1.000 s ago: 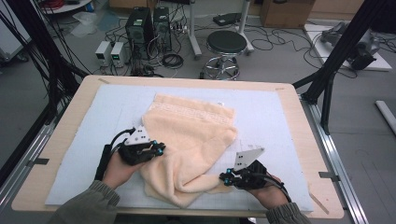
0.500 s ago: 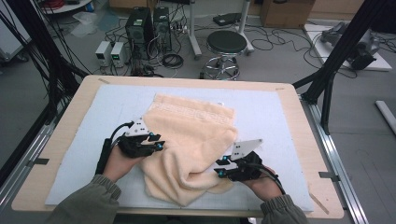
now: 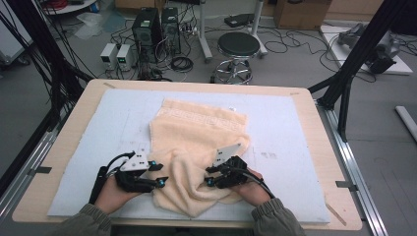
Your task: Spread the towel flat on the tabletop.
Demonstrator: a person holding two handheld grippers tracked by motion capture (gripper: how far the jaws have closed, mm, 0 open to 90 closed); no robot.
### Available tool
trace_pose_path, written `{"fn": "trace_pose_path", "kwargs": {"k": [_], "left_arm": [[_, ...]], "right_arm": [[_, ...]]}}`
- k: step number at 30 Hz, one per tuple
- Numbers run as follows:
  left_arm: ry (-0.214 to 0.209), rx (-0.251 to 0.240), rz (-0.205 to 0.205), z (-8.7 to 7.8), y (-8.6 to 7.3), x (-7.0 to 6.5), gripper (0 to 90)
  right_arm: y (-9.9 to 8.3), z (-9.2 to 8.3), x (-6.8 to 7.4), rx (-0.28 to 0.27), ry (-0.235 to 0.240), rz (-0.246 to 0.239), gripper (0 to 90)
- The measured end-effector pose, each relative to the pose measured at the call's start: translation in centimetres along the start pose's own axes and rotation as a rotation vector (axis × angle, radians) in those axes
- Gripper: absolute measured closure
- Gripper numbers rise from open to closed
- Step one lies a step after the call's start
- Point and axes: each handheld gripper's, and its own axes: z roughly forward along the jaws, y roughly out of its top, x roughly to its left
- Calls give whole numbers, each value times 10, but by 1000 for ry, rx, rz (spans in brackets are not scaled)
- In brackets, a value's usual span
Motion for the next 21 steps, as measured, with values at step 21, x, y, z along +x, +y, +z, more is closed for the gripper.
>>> {"fn": "trace_pose_path", "kwargs": {"k": [21], "left_arm": [[27, -35, 8, -1, 20, 2, 827]], "right_arm": [[-22, -96, -22, -69, -213, 83, 846]]}}
